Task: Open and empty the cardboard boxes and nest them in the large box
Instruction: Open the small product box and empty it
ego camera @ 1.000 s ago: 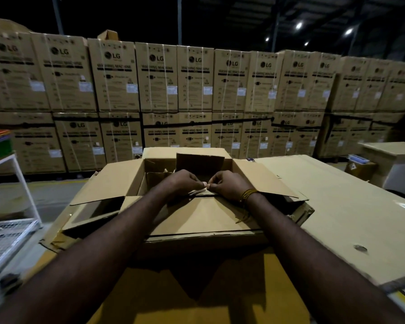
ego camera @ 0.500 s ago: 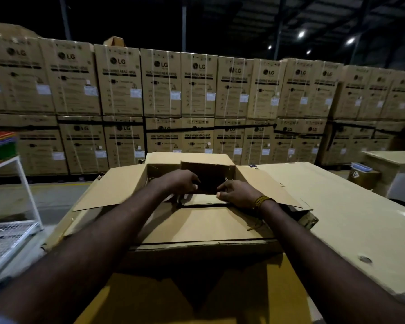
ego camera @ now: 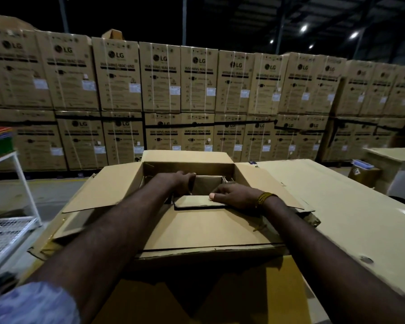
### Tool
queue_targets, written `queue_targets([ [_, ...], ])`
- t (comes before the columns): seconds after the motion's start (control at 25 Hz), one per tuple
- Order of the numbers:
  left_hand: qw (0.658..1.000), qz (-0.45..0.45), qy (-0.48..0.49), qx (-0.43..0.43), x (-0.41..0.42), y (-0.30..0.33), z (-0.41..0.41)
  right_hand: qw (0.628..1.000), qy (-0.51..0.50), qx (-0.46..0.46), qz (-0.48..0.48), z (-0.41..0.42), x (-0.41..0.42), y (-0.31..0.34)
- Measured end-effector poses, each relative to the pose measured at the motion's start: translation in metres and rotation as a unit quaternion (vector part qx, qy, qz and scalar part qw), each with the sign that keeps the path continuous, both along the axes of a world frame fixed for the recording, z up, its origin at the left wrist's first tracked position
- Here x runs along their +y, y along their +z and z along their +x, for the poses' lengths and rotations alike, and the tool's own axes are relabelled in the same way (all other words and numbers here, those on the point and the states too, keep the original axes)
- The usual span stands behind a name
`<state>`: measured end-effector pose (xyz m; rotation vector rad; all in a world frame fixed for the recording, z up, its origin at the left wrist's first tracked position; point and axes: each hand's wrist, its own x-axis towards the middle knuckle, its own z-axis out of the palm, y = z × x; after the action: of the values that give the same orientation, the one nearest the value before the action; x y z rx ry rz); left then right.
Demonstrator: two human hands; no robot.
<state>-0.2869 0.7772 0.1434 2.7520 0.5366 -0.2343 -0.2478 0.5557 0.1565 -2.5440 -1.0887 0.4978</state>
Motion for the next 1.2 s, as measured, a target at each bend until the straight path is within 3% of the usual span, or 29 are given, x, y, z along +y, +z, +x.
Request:
queue_targets([
  [0.24, 0.999, -0.021, 0.028, -0.023, 0.019, -0.002, 0.004, 0.998, 0.017, -0.056, -0.039, 0.011, 0.02, -0.01],
  [0.48, 0.971, -0.198, 0.109, -0.079, 0.034, -0.008, 0.013, 0.999, 0.0, -0.038, 0.022, 0.015, 0.022, -0.012],
  [0.6, 0.98, -0.176, 0.07, -0.06, 0.033, -0.004, 0.014, 0.998, -0.026, -0.062, -0.003, 0.013, 0.025, -0.013],
  [0.72, 0.996, -0.073, 0.017, -0.041, 0.027, 0.008, 0.016, 0.997, -0.028, -0.075, 0.002, 0.009, 0.024, -0.01],
  [0.88, 0.997, 0.033, 0.005, -0.072, 0.02, 0.032, 0.001, 0.995, -0.029, -0.031, 0.091, 0.013, 0.011, -0.005],
  [1.0, 0.997, 0.032, 0.003, -0.064, 0.014, 0.042, -0.02, 0.985, -0.058, -0.028, 0.161, 0.013, 0.001, -0.003],
  [1.2, 0.996, -0.054, -0.021, -0.07, -0.007, 0.046, -0.064, 0.978, -0.093, -0.077, 0.17, -0.009, -0.005, -0.004],
])
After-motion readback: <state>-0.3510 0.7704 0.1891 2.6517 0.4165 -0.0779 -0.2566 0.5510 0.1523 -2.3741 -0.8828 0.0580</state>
